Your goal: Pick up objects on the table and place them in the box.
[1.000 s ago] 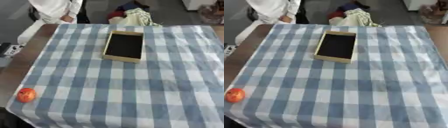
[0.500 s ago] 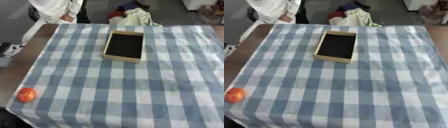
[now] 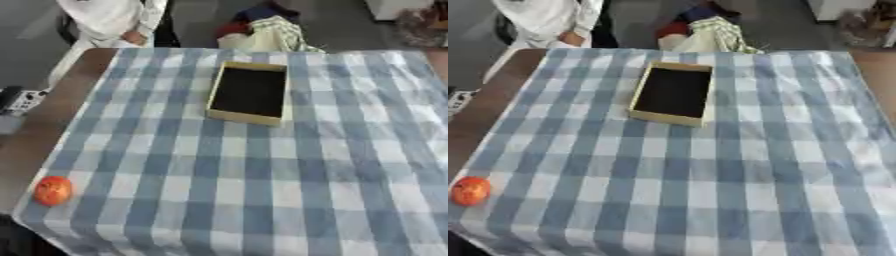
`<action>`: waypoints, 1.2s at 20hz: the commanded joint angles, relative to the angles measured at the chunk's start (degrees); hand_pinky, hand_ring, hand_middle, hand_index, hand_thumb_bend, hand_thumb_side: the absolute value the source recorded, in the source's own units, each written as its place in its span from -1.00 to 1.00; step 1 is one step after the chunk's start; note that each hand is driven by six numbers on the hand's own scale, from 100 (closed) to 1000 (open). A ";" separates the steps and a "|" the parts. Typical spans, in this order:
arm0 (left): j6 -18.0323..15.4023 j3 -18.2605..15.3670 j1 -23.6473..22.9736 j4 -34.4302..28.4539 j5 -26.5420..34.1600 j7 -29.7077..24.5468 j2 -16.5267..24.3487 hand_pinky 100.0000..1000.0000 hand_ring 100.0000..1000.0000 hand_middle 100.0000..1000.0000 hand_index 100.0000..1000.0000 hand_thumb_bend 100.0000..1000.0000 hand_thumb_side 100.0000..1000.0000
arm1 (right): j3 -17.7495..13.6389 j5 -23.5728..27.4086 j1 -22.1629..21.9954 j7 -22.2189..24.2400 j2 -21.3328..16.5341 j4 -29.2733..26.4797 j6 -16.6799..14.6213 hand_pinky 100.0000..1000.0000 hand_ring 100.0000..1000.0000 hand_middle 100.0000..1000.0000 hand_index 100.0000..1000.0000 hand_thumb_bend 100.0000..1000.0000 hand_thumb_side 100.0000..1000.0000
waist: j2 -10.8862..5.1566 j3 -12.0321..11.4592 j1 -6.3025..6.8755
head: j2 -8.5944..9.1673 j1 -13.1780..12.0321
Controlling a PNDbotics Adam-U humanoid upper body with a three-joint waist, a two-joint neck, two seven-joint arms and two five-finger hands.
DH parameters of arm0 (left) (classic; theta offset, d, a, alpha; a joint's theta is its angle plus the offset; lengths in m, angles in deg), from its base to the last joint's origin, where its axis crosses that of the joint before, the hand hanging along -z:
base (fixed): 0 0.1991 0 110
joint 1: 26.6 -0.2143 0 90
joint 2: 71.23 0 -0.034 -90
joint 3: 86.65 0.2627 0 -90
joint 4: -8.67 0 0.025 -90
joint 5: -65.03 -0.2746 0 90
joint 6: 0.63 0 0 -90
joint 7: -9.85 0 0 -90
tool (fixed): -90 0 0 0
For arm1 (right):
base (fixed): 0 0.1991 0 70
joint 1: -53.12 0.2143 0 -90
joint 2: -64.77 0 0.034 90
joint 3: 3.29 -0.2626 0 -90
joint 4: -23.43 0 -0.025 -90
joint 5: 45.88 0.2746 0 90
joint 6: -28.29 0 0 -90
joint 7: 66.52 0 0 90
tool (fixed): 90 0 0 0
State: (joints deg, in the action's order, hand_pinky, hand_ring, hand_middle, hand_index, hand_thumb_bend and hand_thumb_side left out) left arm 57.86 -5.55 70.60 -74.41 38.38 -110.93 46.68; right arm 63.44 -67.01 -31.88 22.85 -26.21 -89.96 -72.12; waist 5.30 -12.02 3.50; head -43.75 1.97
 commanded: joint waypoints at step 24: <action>-10.20 3.80 3.51 2.48 -4.23 -9.46 5.13 0.59 0.76 0.65 0.93 -0.68 -0.05 | -0.19 0.20 0.82 -0.34 -0.48 -1.20 0.26 0.34 0.34 0.42 0.38 -1.00 0.46 | -0.57 0.85 0.44 | -0.37 -0.53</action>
State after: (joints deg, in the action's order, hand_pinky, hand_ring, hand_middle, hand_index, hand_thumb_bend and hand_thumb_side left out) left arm 57.01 -1.36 73.43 -71.18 34.52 -111.23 48.70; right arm 63.45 -66.98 -31.79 22.68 -25.93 -89.96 -71.99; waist 5.29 -11.24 3.85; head -43.75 1.63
